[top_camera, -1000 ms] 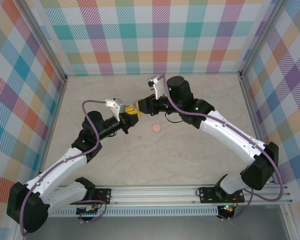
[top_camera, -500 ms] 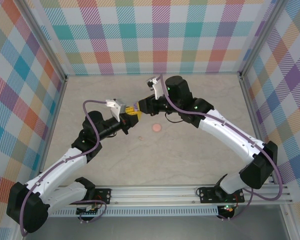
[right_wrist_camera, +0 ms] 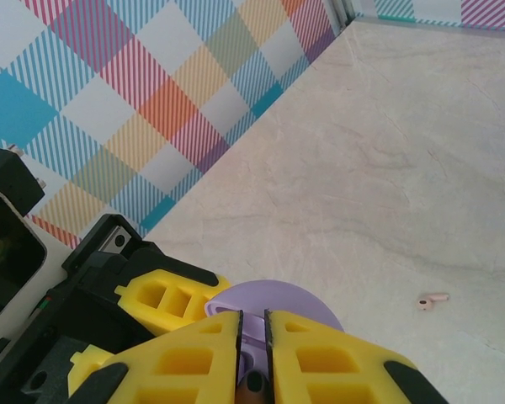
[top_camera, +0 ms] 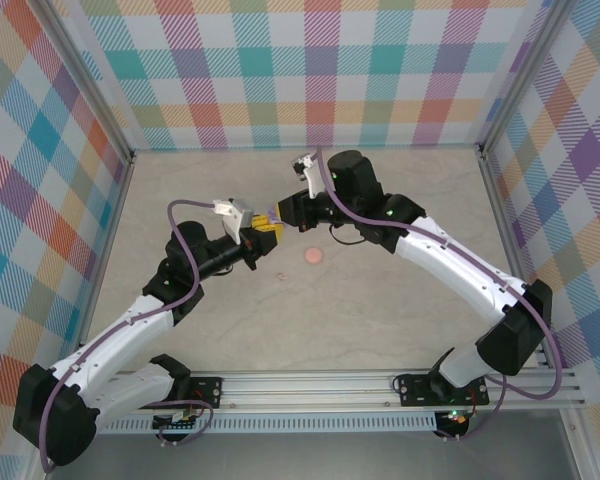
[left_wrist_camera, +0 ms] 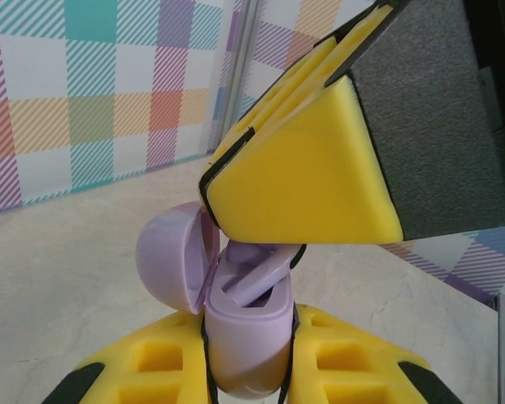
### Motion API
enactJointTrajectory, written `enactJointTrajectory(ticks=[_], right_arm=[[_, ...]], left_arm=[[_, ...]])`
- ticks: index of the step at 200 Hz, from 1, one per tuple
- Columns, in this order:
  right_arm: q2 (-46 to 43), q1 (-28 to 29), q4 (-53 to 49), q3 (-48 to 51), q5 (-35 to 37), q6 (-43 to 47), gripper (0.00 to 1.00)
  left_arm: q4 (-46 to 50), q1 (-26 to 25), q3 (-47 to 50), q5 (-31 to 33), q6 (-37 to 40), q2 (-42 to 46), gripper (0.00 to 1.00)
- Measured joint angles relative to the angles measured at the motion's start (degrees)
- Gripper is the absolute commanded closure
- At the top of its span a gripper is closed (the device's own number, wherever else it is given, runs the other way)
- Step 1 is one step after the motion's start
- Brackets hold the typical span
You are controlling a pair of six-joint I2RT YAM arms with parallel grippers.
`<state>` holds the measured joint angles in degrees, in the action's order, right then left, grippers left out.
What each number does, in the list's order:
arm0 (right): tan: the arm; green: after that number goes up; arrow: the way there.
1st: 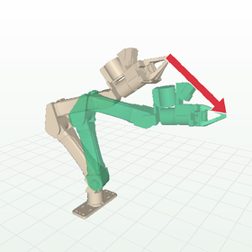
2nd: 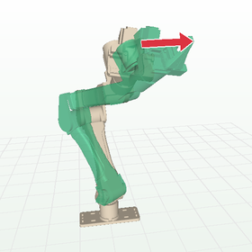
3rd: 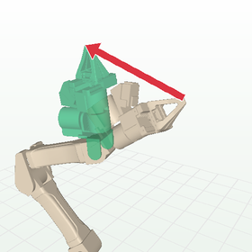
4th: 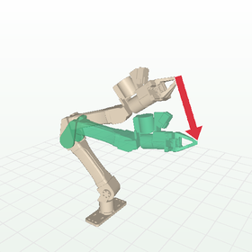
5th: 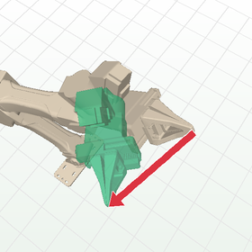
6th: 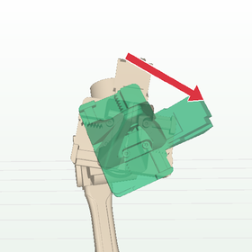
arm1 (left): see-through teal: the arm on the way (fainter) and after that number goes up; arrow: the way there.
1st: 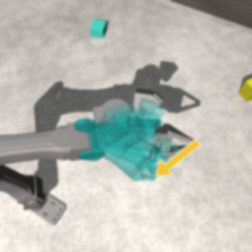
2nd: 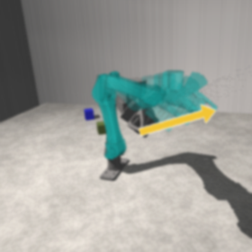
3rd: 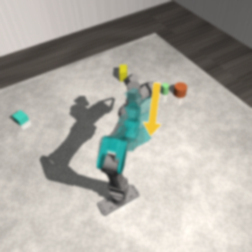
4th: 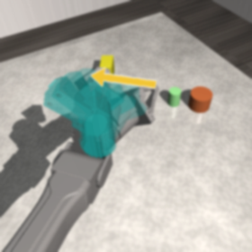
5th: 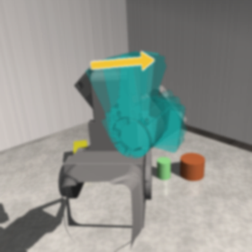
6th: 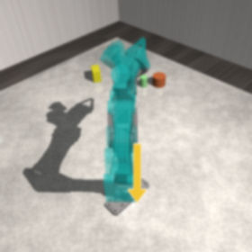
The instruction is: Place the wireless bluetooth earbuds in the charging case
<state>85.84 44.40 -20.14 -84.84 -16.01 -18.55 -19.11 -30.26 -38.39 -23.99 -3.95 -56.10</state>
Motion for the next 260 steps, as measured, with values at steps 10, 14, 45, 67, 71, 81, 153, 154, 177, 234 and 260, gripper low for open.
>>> enactJointTrajectory(ticks=[10, 14, 45, 67, 71, 81, 153, 154, 177, 234, 260], right_arm=[[0.07, 0.0, -0.22, -0.04, 0.04, 0.0, 0.88], [0.07, 0.02, -0.35, -0.04, 0.04, 0.0, 0.88], [0.48, 0.0, -0.87, -0.04, 0.39, 0.0, 0.89], [0.87, 0.0, -1.2, -0.04, 0.9, 0.0, 0.9], [0.98, 0.0, -1.29, -0.04, 1.09, 0.0, 0.9], [1.2, -0.02, -1.55, -0.15, 1.6, -0.02, 0.9], [3.39, -0.07, -2.4, -0.44, 4.04, -0.02, 0.9], [3.41, -0.07, -2.4, -0.44, 4.07, -0.02, 0.9], [3.82, -0.07, -2.91, -0.44, 4.26, -0.02, 0.9], [4.13, -0.07, -3.15, -0.46, 4.26, -0.04, 0.9], [4.5, -0.04, -3.58, -0.7, 4.24, -0.07, 0.9]], left_arm=[[0.37, 0.0, -0.04, -0.11, 0.33, -0.09, 1.0], [0.48, 0.0, -0.07, -0.2, 0.35, -0.09, 1.0], [1.46, 0.0, -0.13, -0.42, 0.35, -0.52, 1.0], [2.19, 0.0, -0.35, -0.44, 0.33, -1.2, 1.0], [2.49, 0.0, -0.5, -0.42, 0.33, -1.38, 1.0], [2.73, 0.0, -0.76, -0.37, 0.22, -1.9, 1.0], [3.52, 0.0, -0.81, 0.5, -1.64, -4.83, 1.0], [3.56, 0.0, -0.81, 0.5, -1.64, -4.83, 1.0], [4.28, 0.0, -0.81, 0.48, -1.57, -5.03, 1.0], [5.2, 0.02, -0.81, -1.88, -0.74, -5.29, 1.0], [5.25, 0.02, -0.85, -4.09, -0.46, -6.1, 1.0]])
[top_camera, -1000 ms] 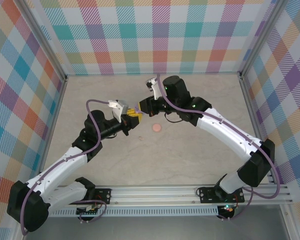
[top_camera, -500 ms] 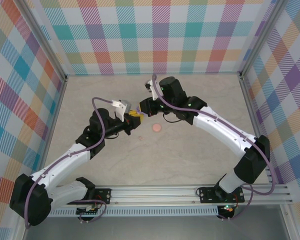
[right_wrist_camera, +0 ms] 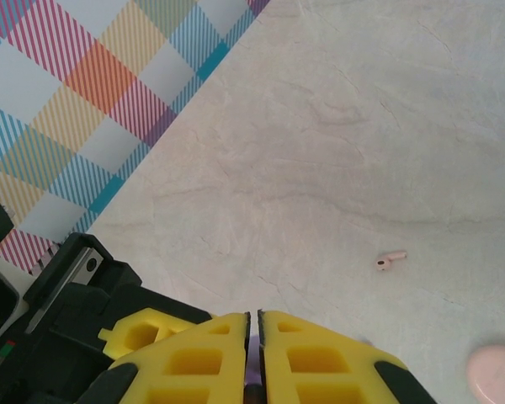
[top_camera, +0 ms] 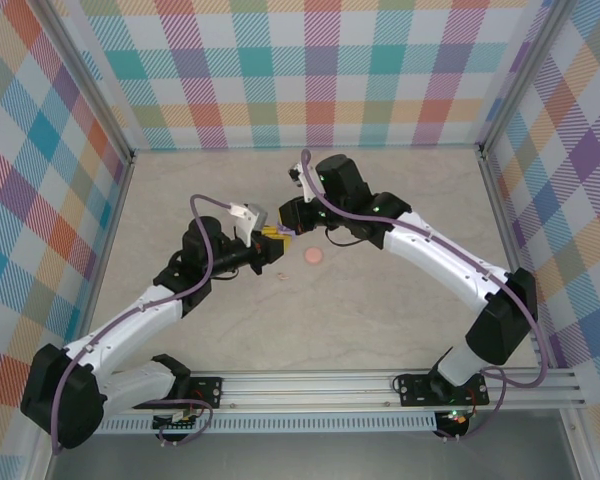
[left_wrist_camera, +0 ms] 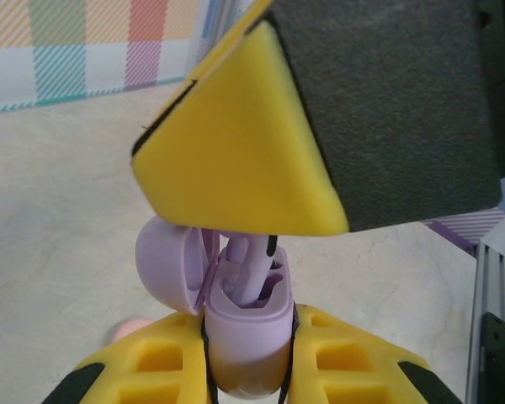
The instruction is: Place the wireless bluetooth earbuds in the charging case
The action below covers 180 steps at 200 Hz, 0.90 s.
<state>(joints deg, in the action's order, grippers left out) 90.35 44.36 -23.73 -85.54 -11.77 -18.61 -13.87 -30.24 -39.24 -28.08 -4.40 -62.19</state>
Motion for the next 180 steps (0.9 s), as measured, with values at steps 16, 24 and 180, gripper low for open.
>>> enactJointTrajectory(ticks=[16, 24, 180], right_arm=[[0.39, 0.0, 0.0, -0.13, 0.07, 0.02, 0.9], [0.61, 0.0, -0.22, -0.22, 0.33, 0.02, 0.9], [3.26, 0.0, -2.27, 1.11, 2.99, -0.13, 0.77]], left_arm=[[0.13, -0.02, -0.04, -0.48, 0.04, -0.35, 1.0], [0.28, -0.02, -0.09, -0.42, 0.04, -0.52, 1.0], [3.67, -0.13, -1.42, 0.2, -0.31, -5.09, 1.0]])
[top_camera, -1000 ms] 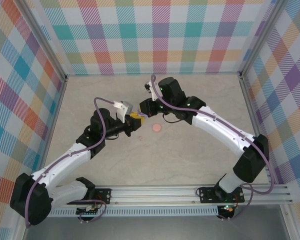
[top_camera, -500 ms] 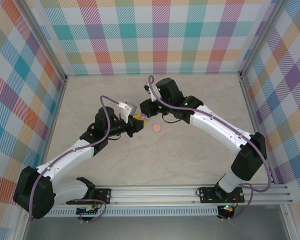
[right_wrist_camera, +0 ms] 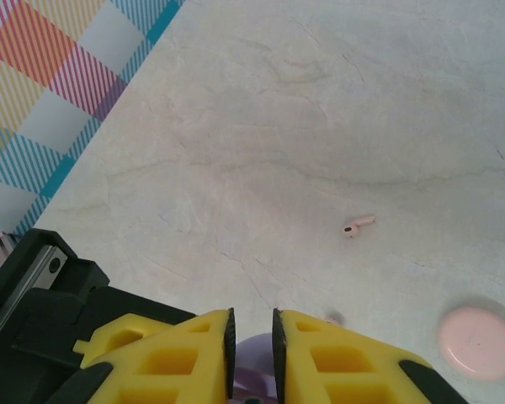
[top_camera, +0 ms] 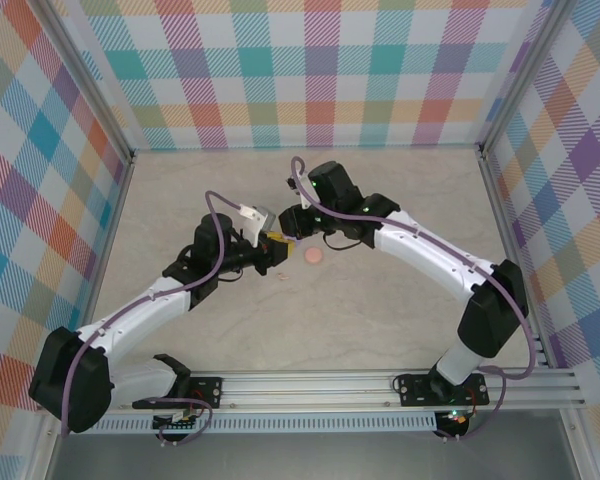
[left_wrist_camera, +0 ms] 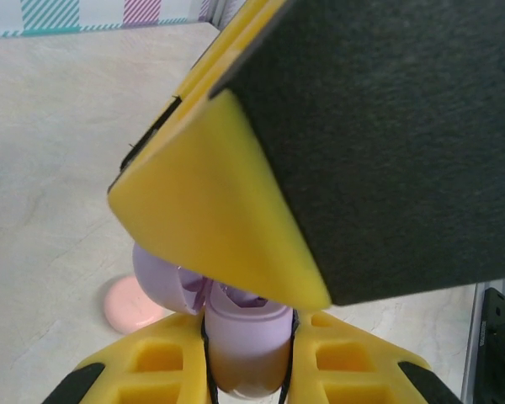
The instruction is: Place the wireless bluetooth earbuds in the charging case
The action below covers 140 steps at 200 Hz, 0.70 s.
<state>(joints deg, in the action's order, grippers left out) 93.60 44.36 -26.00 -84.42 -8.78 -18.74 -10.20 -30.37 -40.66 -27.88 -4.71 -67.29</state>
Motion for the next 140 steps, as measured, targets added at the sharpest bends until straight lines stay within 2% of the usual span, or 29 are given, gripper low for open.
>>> enactJointTrajectory(ticks=[111, 140], right_arm=[[0.68, -0.07, -1.25, -0.02, 0.85, -0.61, 0.7], [1.16, -0.17, -1.2, -0.02, 0.68, -1.38, 0.71]], left_arm=[[1.14, -0.11, 0.0, 0.98, -0.2, -0.66, 1.0], [1.29, -0.31, 0.0, 1.81, -0.48, -0.66, 1.0]])
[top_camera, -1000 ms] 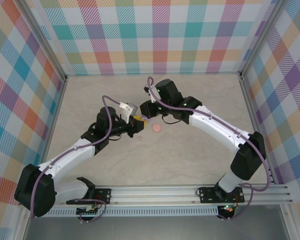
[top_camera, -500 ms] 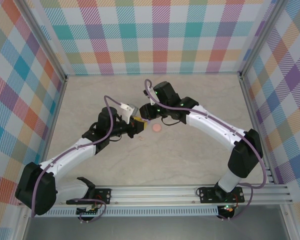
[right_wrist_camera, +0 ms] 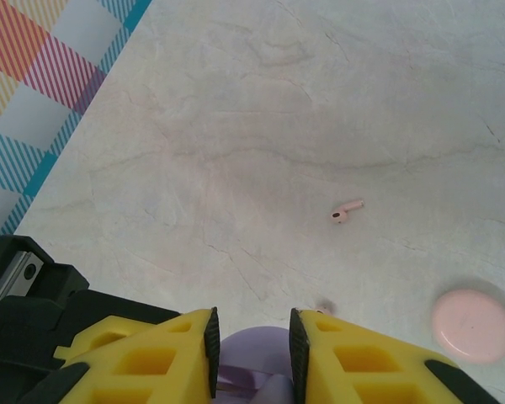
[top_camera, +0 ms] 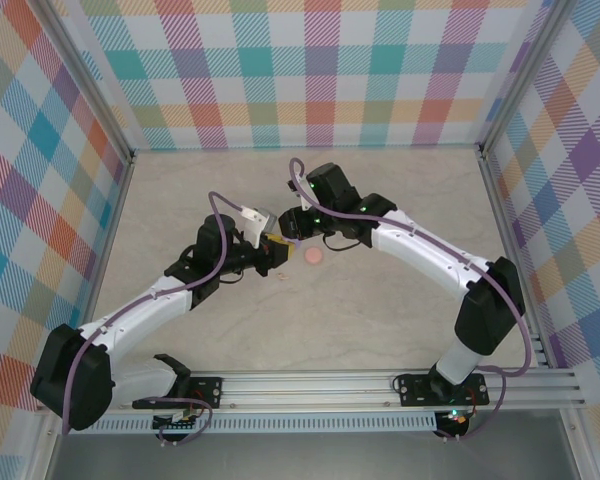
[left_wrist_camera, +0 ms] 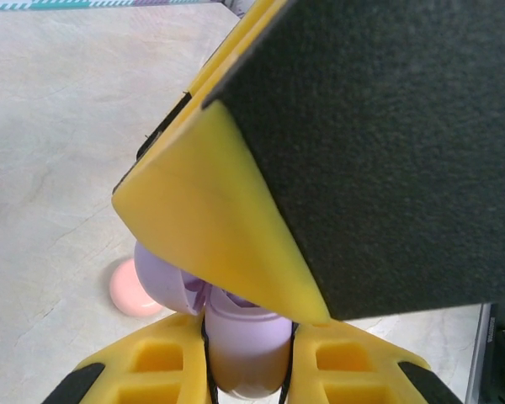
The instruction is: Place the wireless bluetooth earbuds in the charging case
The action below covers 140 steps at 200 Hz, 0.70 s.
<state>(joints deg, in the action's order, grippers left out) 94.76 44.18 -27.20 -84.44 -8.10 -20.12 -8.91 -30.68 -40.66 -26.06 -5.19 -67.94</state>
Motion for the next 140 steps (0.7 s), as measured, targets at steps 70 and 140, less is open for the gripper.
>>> enactJointTrajectory(ticks=[70, 140], right_arm=[[0.35, -0.26, 1.01, -0.04, -1.55, -2.16, 0.88], [0.44, -1.42, 1.09, 0.48, -2.62, -4.37, 0.89]], left_arm=[[0.39, 0.0, 0.0, 1.07, -0.2, 0.0, 1.0], [1.11, -0.02, 0.0, 1.53, -0.15, 0.0, 1.0]])
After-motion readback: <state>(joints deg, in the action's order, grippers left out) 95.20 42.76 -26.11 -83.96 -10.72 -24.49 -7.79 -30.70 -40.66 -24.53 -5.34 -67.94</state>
